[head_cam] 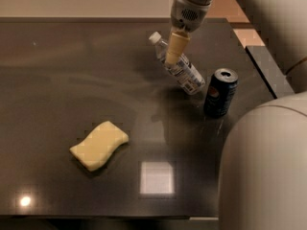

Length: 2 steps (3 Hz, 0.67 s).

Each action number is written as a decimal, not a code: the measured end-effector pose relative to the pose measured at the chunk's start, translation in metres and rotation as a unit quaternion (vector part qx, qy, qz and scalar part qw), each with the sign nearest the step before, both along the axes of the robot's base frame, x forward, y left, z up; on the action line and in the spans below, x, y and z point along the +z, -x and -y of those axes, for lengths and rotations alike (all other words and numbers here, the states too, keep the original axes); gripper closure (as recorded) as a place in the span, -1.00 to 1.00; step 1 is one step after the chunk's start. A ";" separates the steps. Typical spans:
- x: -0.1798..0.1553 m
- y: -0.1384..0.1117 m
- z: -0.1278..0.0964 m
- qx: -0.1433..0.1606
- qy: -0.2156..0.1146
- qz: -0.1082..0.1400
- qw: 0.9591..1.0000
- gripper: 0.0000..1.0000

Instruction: Knock blue plastic bottle over

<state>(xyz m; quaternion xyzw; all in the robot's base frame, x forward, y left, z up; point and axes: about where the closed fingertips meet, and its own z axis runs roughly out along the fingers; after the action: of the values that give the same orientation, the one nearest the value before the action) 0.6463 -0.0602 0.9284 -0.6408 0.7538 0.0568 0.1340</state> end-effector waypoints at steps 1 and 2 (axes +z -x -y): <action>-0.007 0.001 0.000 0.003 0.007 -0.008 1.000 1.00; -0.012 0.004 -0.005 0.013 0.012 -0.014 1.000 0.67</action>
Offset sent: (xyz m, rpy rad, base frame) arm -0.0319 -0.0038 -0.0164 -0.0789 0.1174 0.0638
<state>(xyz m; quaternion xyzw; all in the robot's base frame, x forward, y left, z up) 0.6418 -0.0556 0.9163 -0.6512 0.7478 0.0585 0.1151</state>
